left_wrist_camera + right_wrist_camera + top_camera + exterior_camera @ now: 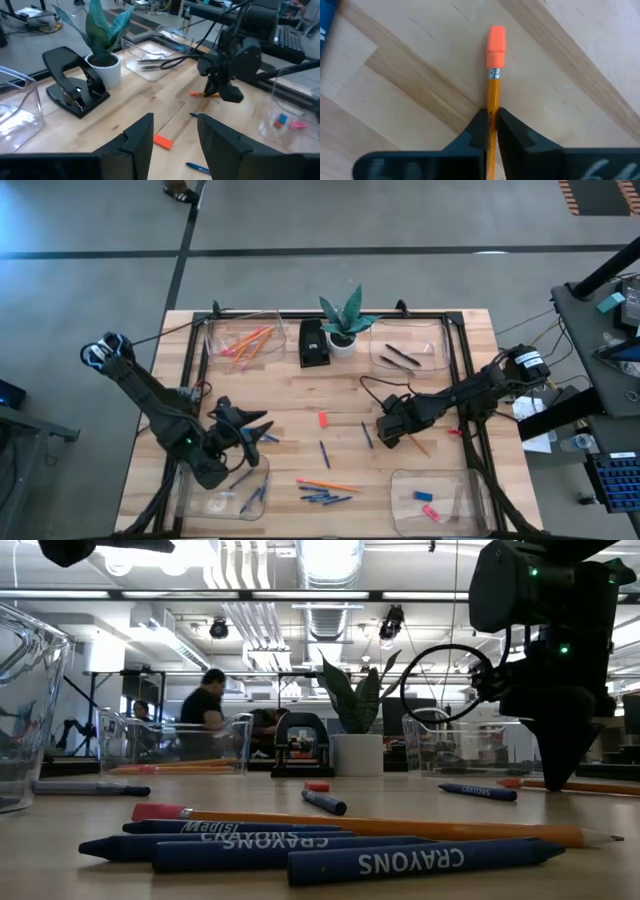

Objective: Sort crayons/erasers/pens/pencils in bins
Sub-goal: Put the orange pencil into the top left transparent bin

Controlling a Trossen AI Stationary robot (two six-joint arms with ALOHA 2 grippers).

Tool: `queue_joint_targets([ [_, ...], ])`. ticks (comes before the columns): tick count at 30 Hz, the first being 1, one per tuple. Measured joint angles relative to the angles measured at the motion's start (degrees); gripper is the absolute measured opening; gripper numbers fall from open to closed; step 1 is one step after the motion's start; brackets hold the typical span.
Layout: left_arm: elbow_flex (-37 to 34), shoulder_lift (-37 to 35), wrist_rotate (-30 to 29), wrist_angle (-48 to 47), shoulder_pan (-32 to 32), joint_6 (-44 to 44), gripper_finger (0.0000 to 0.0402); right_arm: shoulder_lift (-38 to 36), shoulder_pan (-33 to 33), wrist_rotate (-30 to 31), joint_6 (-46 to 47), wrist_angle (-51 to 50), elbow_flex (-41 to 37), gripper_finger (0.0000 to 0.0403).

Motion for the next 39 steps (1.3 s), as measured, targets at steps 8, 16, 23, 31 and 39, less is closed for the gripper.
queue_joint_targets([
  [8, -0.76, 2.84, 0.07, -0.02, 0.99, 0.32, 0.0139, -0.21, 0.0, 0.48, -2.49, 0.21, 0.14, 0.0015],
  [16, -0.8, 6.32, 0.13, 0.27, 1.97, 1.49, 0.0139, -3.42, -0.12, 4.35, -9.51, 3.6, 3.03, 0.0014],
  [23, -0.8, 8.0, 0.39, 0.96, 4.88, 1.44, 0.0139, -6.72, -0.11, 9.48, -21.94, 11.16, 7.94, 0.0013],
  [31, -1.07, 10.86, 4.59, 18.2, 6.59, 20.14, 0.0139, -7.89, -0.15, 10.99, -43.64, 25.77, 15.77, 0.0013],
  [39, -1.11, 15.99, 5.24, 44.77, 6.84, 49.19, 0.0139, -7.78, -0.15, 5.4, -61.18, 40.04, 20.23, 0.0013],
])
